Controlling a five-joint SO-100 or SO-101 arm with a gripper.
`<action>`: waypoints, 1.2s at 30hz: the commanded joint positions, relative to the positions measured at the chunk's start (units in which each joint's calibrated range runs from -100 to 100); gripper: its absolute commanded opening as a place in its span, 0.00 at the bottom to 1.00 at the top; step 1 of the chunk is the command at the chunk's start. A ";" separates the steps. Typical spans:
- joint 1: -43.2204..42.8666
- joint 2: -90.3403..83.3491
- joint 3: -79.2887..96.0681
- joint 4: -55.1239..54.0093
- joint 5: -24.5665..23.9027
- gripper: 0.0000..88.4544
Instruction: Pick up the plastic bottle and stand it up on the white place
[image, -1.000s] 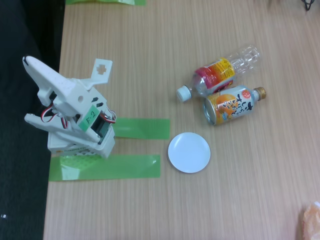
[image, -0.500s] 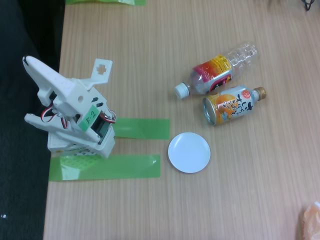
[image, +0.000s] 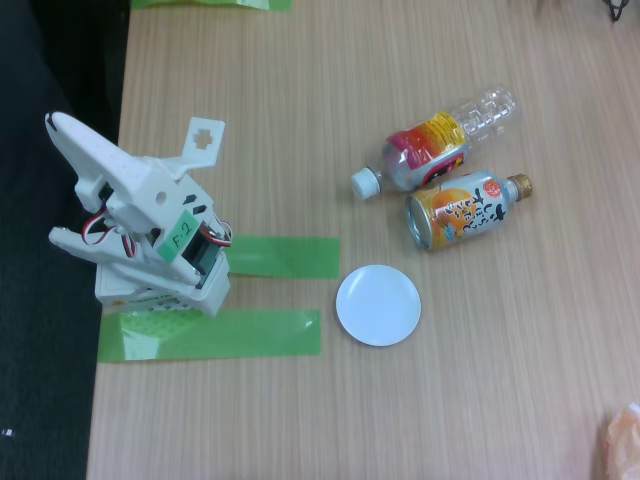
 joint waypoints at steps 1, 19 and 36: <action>-0.12 0.42 0.36 -1.35 -0.03 0.02; 0.03 0.50 0.36 -1.27 -0.03 0.02; -0.04 0.50 -6.07 23.37 0.02 0.02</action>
